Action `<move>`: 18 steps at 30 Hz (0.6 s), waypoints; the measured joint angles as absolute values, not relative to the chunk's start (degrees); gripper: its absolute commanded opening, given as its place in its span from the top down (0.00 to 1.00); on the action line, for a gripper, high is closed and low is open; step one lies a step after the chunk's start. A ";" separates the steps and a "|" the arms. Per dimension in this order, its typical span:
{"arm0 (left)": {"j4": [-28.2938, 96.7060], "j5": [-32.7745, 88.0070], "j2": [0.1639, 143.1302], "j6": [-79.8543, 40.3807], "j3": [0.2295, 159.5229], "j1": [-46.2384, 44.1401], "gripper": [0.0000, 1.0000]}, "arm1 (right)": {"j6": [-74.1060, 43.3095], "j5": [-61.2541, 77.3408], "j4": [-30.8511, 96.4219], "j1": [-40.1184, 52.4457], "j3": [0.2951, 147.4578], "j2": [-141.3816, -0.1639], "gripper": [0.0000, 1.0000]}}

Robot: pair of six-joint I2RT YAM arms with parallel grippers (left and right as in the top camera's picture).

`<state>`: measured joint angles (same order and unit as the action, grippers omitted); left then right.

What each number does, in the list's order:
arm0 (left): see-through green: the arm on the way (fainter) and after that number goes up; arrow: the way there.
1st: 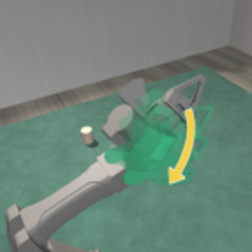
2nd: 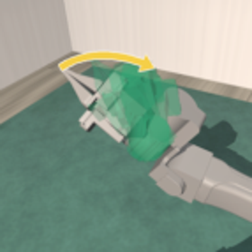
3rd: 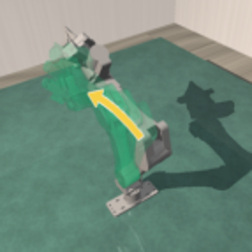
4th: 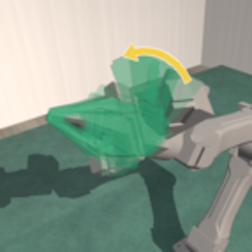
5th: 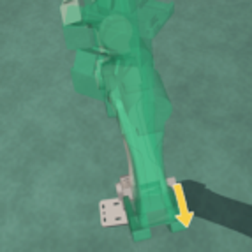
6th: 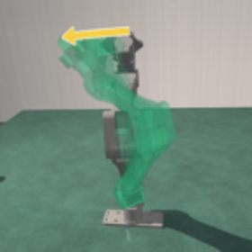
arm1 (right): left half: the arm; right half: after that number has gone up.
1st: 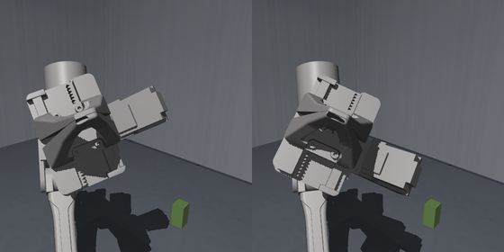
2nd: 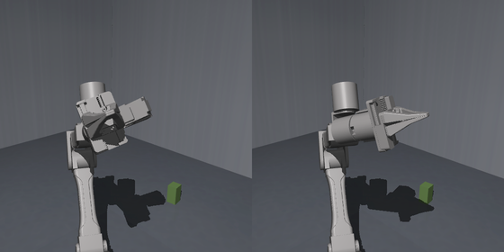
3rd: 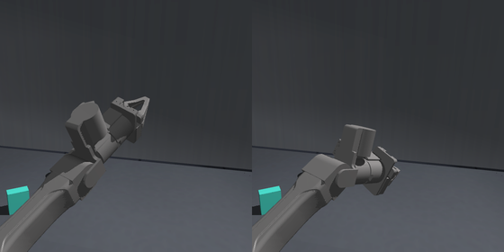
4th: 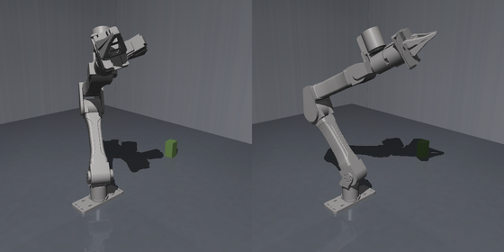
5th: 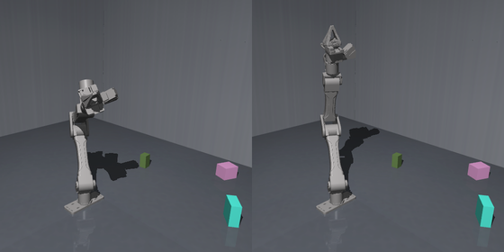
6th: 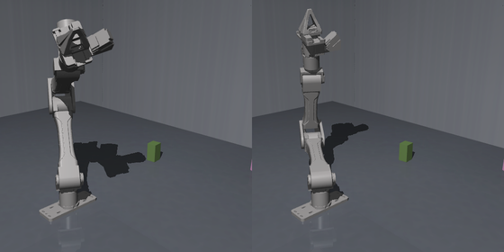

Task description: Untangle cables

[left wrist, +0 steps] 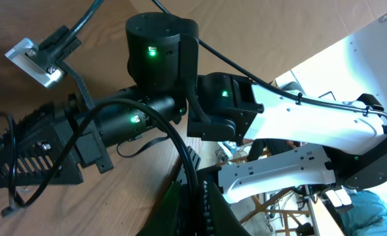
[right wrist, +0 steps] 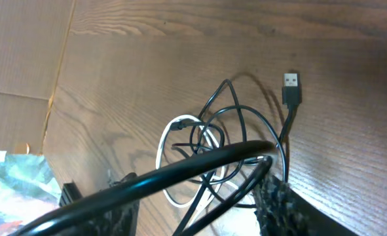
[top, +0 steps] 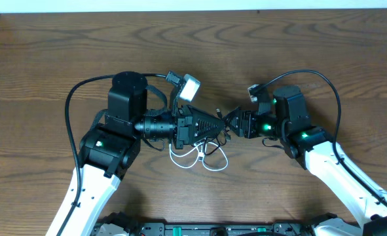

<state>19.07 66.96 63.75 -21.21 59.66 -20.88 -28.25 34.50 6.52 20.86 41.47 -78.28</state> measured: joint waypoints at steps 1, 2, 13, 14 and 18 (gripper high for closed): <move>19.07 66.96 63.75 -21.21 59.66 -20.88 0.92 | -28.27 34.70 6.68 20.86 41.47 -78.28 0.59; 19.07 66.96 63.75 -21.21 59.66 -20.88 0.92 | -28.32 34.04 7.40 20.86 41.47 -78.28 0.61; 19.16 66.81 63.75 -21.21 59.66 -20.88 0.92 | -37.93 -2.22 33.65 20.84 41.39 -80.86 0.64; 19.16 66.74 63.75 -21.21 59.66 -20.88 0.92 | -38.76 -4.64 34.96 20.82 41.39 -81.34 0.65; 19.14 66.67 63.75 -21.21 59.66 -20.82 0.92 | -41.34 -12.71 38.35 19.40 41.39 -84.18 0.66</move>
<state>19.14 66.67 63.75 -21.21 59.66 -20.82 -41.34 -12.71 38.35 19.40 41.39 -84.18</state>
